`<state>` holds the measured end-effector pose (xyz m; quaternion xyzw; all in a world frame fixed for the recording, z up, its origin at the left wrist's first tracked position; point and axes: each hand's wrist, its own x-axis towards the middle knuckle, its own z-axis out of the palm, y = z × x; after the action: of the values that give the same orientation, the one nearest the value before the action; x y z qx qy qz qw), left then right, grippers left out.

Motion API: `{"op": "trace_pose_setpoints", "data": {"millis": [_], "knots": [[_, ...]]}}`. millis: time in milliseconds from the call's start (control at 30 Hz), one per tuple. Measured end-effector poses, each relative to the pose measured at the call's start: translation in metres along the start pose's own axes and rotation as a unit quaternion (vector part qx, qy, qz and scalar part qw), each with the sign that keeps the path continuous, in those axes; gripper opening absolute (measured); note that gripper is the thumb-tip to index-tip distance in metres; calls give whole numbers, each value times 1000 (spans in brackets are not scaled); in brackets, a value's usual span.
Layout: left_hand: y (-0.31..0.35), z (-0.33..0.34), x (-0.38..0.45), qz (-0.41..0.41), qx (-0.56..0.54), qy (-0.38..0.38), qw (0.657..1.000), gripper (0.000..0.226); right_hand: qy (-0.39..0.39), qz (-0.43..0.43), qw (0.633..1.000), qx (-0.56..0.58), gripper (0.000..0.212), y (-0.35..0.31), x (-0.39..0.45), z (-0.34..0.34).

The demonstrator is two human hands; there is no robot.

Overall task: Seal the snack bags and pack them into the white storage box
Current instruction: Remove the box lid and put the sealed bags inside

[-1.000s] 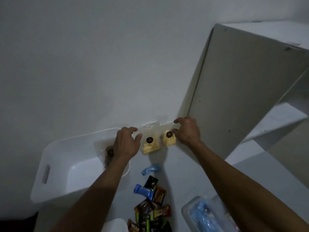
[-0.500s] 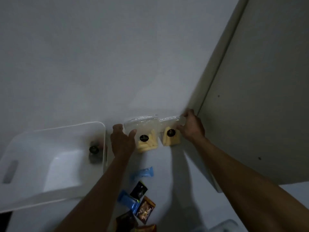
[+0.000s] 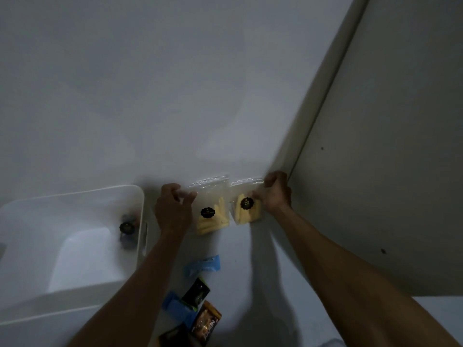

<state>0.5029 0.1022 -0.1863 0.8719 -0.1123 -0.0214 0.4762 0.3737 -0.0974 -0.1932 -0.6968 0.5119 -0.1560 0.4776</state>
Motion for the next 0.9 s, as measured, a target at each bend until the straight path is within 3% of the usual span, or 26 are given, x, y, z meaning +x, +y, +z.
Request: {"op": "trace_pose_setpoints", "data": {"millis": [133, 300, 367, 467, 633, 900], "knots": [[1, -7, 1, 38, 32, -22, 999, 22, -6, -24, 999, 46, 51, 3, -2, 1], [9, -25, -4, 100, 111, -96, 984, 13, -104, -78, 990, -53, 23, 3, -9, -10], [15, -34, -10, 111, 113, -110, 981, 15, -114, -89, 985, -89, 25, -5, -19, -16], [28, -48, -19, 128, 71, -113, 983, 25, -111, -102, 983, -105, 27, -20, -36, -33], [65, -101, -31, 162, 63, -89, 981, 17, -71, -168, 974, -131, 14, -69, -84, -68], [121, -247, -50, 172, -21, -39, 984, 18, -35, -251, 961, -112, 17, -166, -207, -108]]}}
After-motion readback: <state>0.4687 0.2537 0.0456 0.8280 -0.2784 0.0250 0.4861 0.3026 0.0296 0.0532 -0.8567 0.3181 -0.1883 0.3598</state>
